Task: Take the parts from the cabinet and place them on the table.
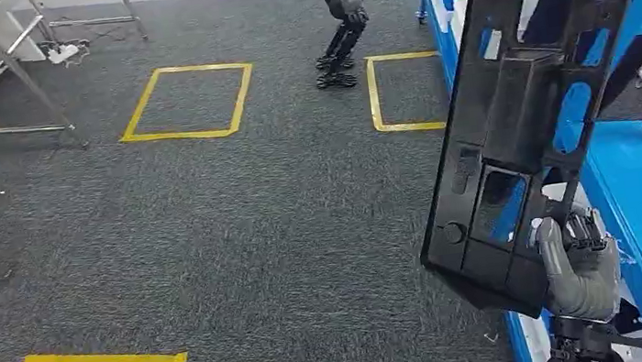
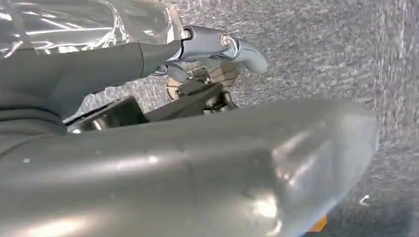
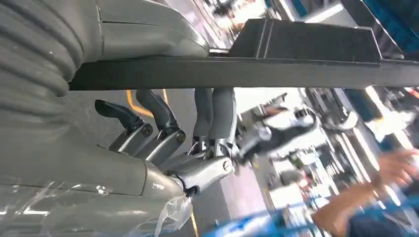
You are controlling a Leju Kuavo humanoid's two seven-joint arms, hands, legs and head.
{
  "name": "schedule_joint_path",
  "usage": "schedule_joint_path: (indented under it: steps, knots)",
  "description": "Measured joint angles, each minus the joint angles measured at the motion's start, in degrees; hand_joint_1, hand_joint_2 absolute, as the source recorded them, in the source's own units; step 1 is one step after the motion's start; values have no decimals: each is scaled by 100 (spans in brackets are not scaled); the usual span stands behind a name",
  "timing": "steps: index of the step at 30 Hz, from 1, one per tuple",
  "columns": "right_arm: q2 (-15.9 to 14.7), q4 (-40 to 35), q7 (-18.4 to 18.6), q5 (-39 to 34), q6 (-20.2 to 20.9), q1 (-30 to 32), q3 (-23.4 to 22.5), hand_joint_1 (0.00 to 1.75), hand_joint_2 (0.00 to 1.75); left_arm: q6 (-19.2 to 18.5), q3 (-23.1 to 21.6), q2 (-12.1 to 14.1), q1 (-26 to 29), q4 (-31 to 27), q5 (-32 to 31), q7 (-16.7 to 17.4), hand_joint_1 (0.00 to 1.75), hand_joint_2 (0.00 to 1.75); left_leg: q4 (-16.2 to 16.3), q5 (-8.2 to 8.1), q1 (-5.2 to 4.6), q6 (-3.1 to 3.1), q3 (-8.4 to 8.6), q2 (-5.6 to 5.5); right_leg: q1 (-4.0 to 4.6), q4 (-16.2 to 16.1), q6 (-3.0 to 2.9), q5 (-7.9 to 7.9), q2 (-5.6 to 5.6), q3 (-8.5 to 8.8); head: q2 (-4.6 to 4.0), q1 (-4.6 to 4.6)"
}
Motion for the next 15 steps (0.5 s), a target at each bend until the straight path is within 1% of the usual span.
schedule_joint_path:
  steps: [1, 2, 3, 4, 5, 6, 8, 9, 10, 11, 12, 13, 14, 15]
  knots:
    - [2, 0, -17, -18, 0, 31, -2, 175, 175, 0, 0, 2, 19, 0, 0, 2, 0, 0, 1, -5, -2, -3, 17, -110, -2, -75, -2, 162, 0, -46, 0, 0]
    - [2, 0, -28, -29, 0, 44, -7, 175, 175, -2, 0, 4, 33, 0, 2, 4, 0, 0, 5, -18, 6, -15, 38, -212, -8, -391, 0, 416, 7, 44, 0, 0]
    - [2, 0, -39, -37, 2, 59, -20, 175, 175, -11, 0, 9, 43, 0, 4, 26, 0, 0, 14, -35, 18, -40, 64, -309, -24, -863, 11, 716, 44, 220, 0, 0]
    - [2, 0, -55, -44, 4, 66, -33, 175, 175, -24, 0, 9, 48, 0, 20, 50, 0, 0, 31, -60, 31, -76, 84, -394, -61, -1355, 34, 987, 179, 416, 0, 0]
    - [2, 2, -72, -46, 4, 93, -35, 175, 175, -33, 0, 11, 53, 0, 35, 68, 0, 0, 54, -90, 14, -128, 53, -470, -115, -1615, 73, 1030, 530, 522, 0, 0]
    - [2, 0, -85, -57, 11, 96, -37, 175, 175, -39, 0, 20, 50, 0, 39, 94, 0, 0, 104, -112, 3, -155, 32, -548, -105, -1655, -5, 1035, 465, 515, 0, 0]
    - [9, 0, -89, -74, 44, 100, -37, 175, 175, -39, 0, 22, 73, 0, 44, 96, 0, 0, 42, -81, 16, -198, 24, -630, -57, -1647, -84, 1026, 340, 519, 0, -2]
    - [13, 0, -96, -90, 46, 97, -37, 175, 175, -39, 0, 26, 95, 0, 48, 96, 0, 0, 44, -74, 32, -217, 8, -702, -56, -1654, -130, 1031, 251, 529, 0, -4]
    - [13, 0, -111, -107, 63, 94, -44, 175, 175, -39, 0, 42, 117, 0, 59, 107, 0, 0, 93, -107, 34, -232, 6, -543, -64, -1673, -163, 1040, 176, 553, 0, -2]
    - [13, -2, -136, -140, 94, 108, -57, 175, 175, -42, 0, 39, 117, 0, 79, 136, 0, 0, 311, -226, -5, -259, -98, -147, -44, -1696, -194, 1030, 111, 592, -2, -42]
    - [13, -7, -157, -159, 105, 137, -76, 175, 175, -44, 0, 37, 97, 0, 92, 164, 0, 0, 660, -400, 3, -282, -274, 34, -12, -1700, -224, 1021, 43, 609, 0, -39]
    - [13, -7, -166, -168, 107, 154, -98, 175, 175, -44, 0, 37, 80, 0, 103, 173, 0, 0, 1154, -605, 17, -293, -529, 135, 14, -1699, -245, 1008, -33, 612, 0, -46]
    - [13, -7, -168, -173, 107, 161, -103, 175, 175, -44, 0, 37, 77, 0, 103, 184, 0, 0, 1625, -763, 23, -295, -774, 171, 36, -1699, -262, 995, -106, 619, 0, -46]
    - [13, -7, -168, -175, 107, 163, -103, 175, 175, -46, 0, 33, 81, 0, 105, 186, 0, 0, 1925, -824, 23, -284, -940, 177, 53, -1699, -279, 980, -168, 624, -2, -46]
